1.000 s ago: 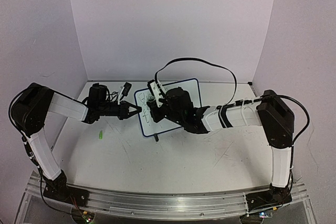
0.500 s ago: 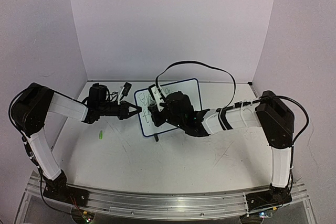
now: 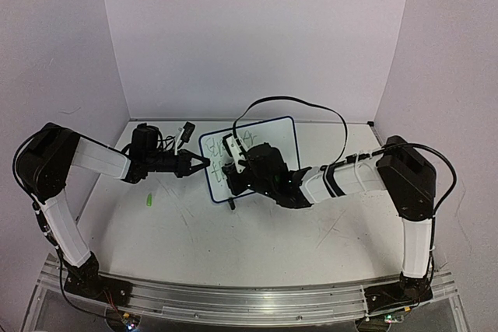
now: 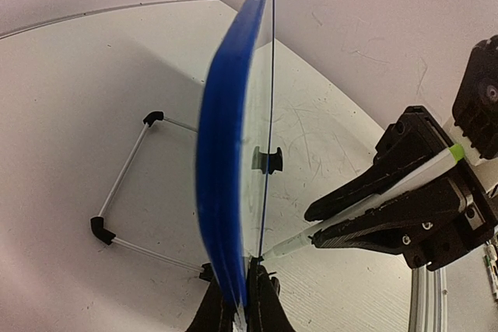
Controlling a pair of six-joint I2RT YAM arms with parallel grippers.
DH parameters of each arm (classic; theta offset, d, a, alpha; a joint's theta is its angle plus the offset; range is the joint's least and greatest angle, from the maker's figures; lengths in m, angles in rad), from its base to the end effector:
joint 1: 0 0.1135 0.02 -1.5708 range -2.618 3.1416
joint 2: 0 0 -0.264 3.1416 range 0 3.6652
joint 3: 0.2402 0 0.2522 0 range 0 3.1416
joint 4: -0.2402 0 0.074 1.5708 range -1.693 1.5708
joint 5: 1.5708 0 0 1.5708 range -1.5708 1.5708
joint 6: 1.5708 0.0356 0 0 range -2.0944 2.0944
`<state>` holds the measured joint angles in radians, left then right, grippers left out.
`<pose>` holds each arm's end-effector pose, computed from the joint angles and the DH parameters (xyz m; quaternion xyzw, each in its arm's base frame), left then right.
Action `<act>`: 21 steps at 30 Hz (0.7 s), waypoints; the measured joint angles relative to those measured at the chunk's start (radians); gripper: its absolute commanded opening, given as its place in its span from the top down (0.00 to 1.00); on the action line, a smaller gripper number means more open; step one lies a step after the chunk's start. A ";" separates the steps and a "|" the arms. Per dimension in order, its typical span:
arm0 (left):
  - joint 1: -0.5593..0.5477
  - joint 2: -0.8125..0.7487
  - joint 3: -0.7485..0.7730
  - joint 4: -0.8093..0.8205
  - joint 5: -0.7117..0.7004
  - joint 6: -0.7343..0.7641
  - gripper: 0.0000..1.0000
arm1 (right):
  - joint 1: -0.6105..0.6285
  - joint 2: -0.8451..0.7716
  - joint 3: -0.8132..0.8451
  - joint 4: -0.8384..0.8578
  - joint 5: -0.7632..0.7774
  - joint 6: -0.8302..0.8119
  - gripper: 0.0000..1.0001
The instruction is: Write a sentence on the whiteboard
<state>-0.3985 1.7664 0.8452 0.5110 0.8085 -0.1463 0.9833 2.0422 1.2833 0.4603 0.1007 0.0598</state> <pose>0.3196 -0.1625 0.1744 0.3106 0.7357 -0.4524 0.3970 0.2599 0.3838 0.1915 -0.3312 0.7326 0.2605 0.5346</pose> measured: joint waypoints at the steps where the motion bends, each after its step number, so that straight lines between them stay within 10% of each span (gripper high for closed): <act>1: 0.000 0.000 0.000 0.000 0.000 0.000 1.00 | 0.000 0.000 -0.002 0.000 0.000 0.002 1.00; 21: 0.000 0.000 0.004 -0.006 0.000 0.001 1.00 | 0.004 0.000 0.024 -0.005 0.033 -0.015 1.00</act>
<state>-0.3988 1.7664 0.8494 0.5053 0.8082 -0.1455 0.9871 2.0422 1.3070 0.4553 0.1339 0.0451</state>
